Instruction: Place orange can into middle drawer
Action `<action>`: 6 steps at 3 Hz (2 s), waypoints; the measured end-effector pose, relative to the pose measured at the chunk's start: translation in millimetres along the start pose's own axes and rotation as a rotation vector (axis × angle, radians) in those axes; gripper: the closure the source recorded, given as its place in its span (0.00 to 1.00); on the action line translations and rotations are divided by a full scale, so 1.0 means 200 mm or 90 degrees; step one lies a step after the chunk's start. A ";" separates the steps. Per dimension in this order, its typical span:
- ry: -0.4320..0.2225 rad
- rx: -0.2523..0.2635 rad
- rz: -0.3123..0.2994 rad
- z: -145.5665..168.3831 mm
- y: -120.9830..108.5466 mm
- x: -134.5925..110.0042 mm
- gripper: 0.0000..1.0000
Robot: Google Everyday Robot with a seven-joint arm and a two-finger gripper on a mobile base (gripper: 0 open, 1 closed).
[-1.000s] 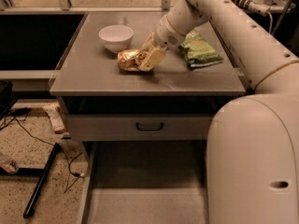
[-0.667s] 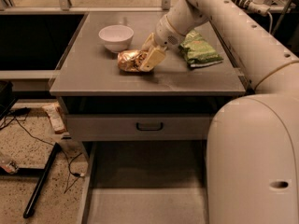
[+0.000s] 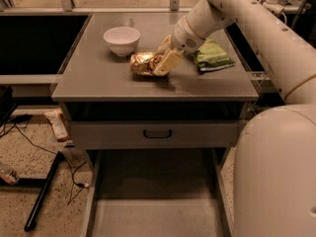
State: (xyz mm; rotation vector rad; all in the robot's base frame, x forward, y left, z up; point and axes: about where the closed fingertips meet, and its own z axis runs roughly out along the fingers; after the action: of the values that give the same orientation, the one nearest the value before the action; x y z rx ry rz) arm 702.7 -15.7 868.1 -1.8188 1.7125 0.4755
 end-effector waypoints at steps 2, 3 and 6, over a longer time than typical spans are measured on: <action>-0.033 0.070 0.022 -0.31 0.17 0.09 1.00; -0.018 0.103 0.010 -0.46 0.34 0.17 1.00; 0.060 0.139 -0.023 -0.44 1.02 0.41 1.00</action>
Offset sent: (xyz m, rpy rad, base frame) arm -0.0762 -0.0974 0.0503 0.0959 -0.1180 -0.1419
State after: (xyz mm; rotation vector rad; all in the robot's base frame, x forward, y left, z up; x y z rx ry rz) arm 497.9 -134.7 849.6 -1.7350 1.7178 0.1815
